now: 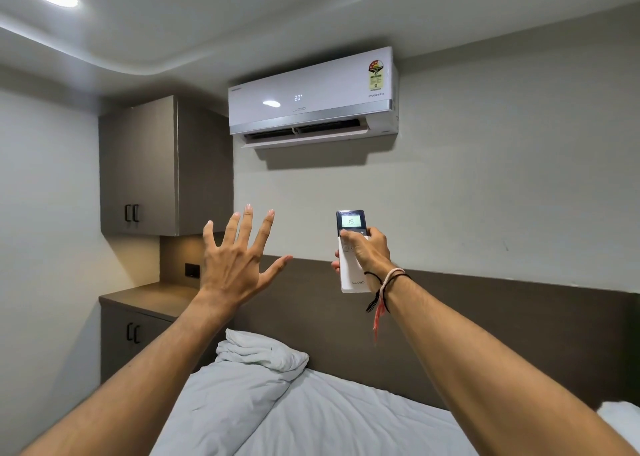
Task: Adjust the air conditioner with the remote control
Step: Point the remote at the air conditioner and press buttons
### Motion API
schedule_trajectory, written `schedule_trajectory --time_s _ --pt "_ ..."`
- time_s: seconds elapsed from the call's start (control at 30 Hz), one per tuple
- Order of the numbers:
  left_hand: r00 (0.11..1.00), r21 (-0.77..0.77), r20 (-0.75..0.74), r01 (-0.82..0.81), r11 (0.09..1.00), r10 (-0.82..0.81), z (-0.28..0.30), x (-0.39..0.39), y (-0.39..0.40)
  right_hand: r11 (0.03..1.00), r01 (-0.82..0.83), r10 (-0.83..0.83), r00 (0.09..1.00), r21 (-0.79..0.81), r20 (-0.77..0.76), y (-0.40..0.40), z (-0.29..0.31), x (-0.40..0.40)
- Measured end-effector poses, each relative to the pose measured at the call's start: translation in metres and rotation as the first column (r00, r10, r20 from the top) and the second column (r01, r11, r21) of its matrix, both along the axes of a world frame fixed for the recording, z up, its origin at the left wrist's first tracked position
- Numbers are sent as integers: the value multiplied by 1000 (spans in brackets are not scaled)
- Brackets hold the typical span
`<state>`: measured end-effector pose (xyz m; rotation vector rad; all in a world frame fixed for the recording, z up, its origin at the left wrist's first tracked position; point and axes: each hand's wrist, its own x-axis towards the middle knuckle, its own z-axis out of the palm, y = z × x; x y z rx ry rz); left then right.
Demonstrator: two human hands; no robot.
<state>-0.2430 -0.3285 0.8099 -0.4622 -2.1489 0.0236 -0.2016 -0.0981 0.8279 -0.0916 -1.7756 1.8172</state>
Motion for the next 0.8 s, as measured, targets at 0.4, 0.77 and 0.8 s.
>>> schedule_trajectory --time_s 0.4,0.77,0.8 --pt "1000 -21 -4 9 1000 -9 -2 -5 -1 993 113 -113 993 26 13 -6 4 11" --pt "1000 -6 -1 18 1000 -18 0 -4 3 962 216 -224 974 164 35 2 4 9" --pt "1000 -5 -2 19 1000 -19 0 -4 3 959 223 -232 972 176 32 3 4 9"
